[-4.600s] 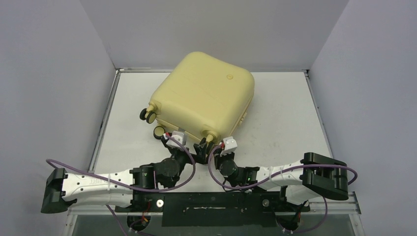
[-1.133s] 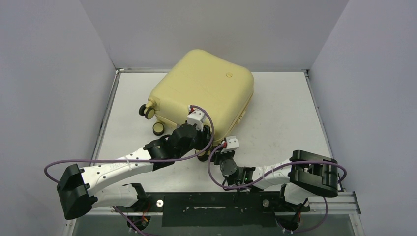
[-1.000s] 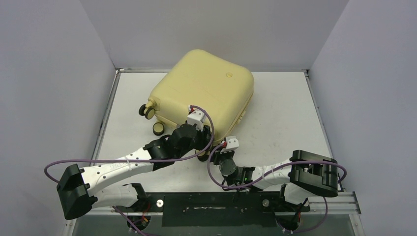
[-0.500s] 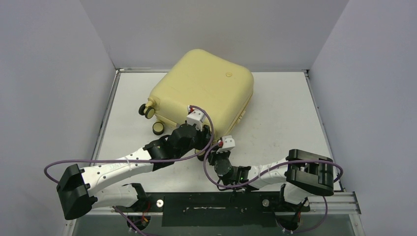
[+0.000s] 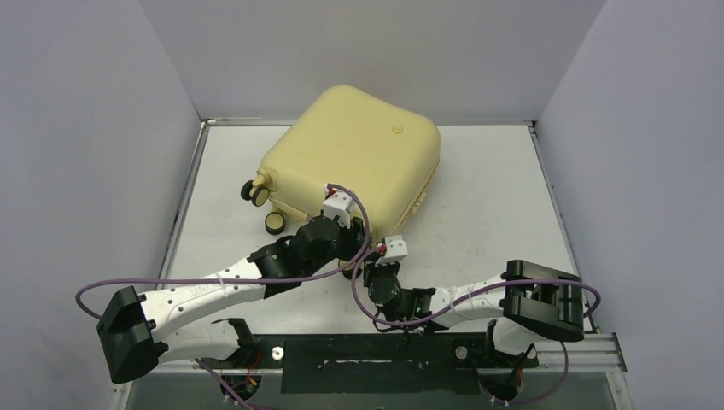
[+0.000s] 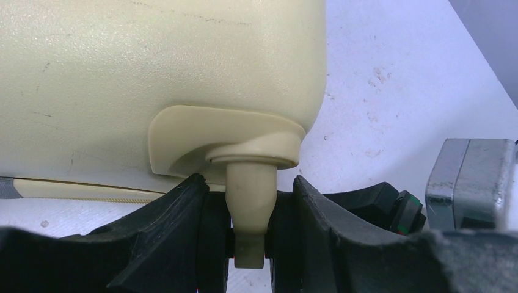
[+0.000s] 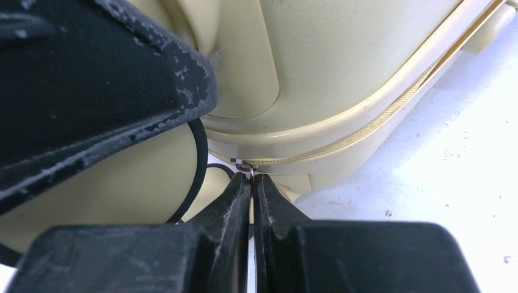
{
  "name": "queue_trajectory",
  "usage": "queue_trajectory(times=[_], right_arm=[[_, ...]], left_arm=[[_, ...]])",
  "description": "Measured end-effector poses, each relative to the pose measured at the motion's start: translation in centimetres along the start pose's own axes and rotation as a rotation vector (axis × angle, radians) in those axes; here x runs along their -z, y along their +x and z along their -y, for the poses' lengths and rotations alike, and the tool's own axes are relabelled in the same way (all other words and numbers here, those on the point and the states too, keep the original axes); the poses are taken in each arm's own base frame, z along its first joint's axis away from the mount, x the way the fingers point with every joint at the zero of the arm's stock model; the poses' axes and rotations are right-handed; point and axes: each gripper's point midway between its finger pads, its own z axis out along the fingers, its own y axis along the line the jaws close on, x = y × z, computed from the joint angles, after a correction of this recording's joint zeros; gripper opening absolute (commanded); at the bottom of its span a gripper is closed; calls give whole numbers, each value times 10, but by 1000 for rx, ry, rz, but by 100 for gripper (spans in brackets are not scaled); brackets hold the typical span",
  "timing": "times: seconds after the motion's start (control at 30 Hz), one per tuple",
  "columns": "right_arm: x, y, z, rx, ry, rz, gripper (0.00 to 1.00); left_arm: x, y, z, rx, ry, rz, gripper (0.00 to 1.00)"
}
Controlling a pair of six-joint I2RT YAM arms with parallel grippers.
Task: Pack the luggage
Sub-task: Zip the luggage at the center of the board.
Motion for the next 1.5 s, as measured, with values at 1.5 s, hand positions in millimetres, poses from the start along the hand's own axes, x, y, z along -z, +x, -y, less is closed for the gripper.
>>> queue_trajectory(times=[1.5], right_arm=[[1,-19,62,-50,0,-31,0]], left_arm=[[-8,-7,12,76,62,39,0]])
